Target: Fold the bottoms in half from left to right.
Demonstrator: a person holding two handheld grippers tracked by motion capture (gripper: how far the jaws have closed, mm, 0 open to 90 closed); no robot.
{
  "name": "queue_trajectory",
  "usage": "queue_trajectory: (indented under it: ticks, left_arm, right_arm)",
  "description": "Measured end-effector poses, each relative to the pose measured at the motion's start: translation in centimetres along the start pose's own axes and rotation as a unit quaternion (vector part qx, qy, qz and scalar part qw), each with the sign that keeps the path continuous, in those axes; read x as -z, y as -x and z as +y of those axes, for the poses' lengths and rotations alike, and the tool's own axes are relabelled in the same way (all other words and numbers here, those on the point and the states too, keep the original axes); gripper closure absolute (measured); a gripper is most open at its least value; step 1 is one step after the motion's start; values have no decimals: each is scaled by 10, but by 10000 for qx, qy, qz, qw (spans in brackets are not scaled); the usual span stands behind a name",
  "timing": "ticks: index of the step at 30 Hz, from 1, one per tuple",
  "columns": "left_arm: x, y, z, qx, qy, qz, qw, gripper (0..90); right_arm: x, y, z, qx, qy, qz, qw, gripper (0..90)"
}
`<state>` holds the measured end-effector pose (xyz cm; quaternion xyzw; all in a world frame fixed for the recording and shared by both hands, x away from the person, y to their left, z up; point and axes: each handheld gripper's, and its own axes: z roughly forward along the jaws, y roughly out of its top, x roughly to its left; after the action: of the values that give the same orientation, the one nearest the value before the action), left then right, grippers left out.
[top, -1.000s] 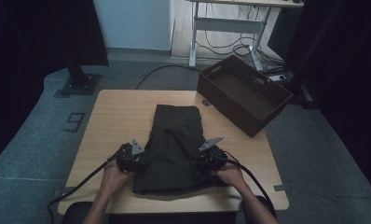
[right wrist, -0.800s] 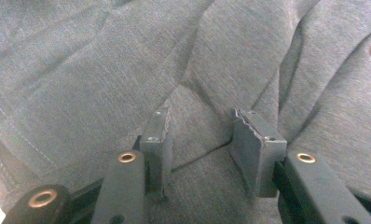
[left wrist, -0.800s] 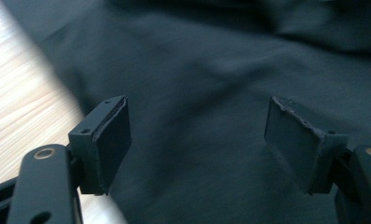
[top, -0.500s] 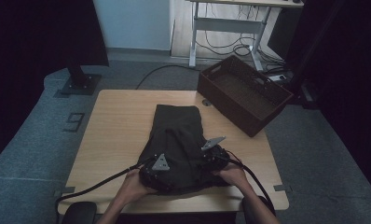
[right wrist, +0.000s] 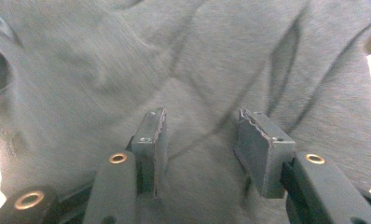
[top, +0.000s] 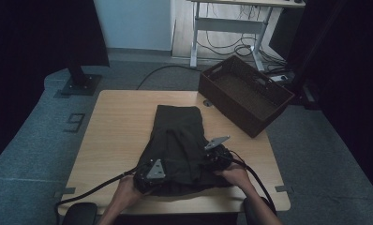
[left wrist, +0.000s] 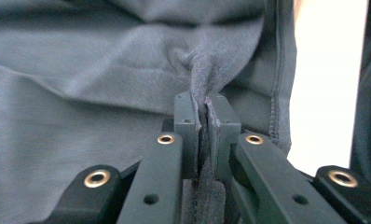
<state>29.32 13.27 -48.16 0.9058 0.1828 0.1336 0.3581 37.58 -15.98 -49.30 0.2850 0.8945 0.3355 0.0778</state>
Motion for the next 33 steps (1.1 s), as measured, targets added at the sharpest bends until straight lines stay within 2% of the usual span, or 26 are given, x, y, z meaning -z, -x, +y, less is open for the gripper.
queue_trajectory:
  ticks: [4,6,9,12,14,16,17,20,22,24,25,27,28,30,33]
  left_arm:
    - [37,-8,-3,182,374,231,9989,844]
    - [49,-10,-6,230,456,249,9984,843]
    - [51,-9,-14,249,377,211,9988,841]
    - [47,-11,-21,394,406,1,9984,817]
    - [43,-10,-21,393,427,-216,9981,722]
    - [42,-11,-20,423,582,-528,9960,577]
    - [44,-12,-18,408,636,-576,9955,509]
    - [55,-19,-12,434,866,-466,9942,399]
    - [59,-26,-8,568,949,-242,9936,354]
    - [55,-38,-6,767,883,120,9931,315]
    - [50,-45,-6,887,806,324,9923,315]
    - [33,-59,-9,1150,611,575,9898,321]
    - [24,-64,-11,1224,502,611,9893,335]
    - [3,-69,-14,1305,312,543,9895,341]
    - [-23,-65,-18,1246,76,410,9913,340]
  right_arm:
    - [6,4,0,-50,-30,-145,9999,516]
    - [5,5,-1,-87,-76,-154,9998,516]
    - [-1,3,-5,-65,-176,-179,9997,512]
    - [-5,2,-7,-41,-281,-190,9994,506]
    - [-5,2,-7,-27,-290,-196,9994,505]
    - [-3,3,-7,-46,-276,-227,9994,495]
    - [-1,4,-7,-56,-260,-249,9993,491]
    - [4,6,-6,-76,-165,-287,9994,484]
    - [8,7,-5,-107,-106,-301,9994,481]
    - [12,10,-4,-133,-40,-330,9994,491]
    - [13,11,-4,-193,0,-344,9992,520]
    - [13,13,-5,-251,-67,-382,9989,559]
    - [11,13,-6,-218,-154,-470,9985,574]
    - [4,14,-11,-134,-381,-716,9966,587]
    - [-6,17,-21,-256,-492,-603,9966,592]
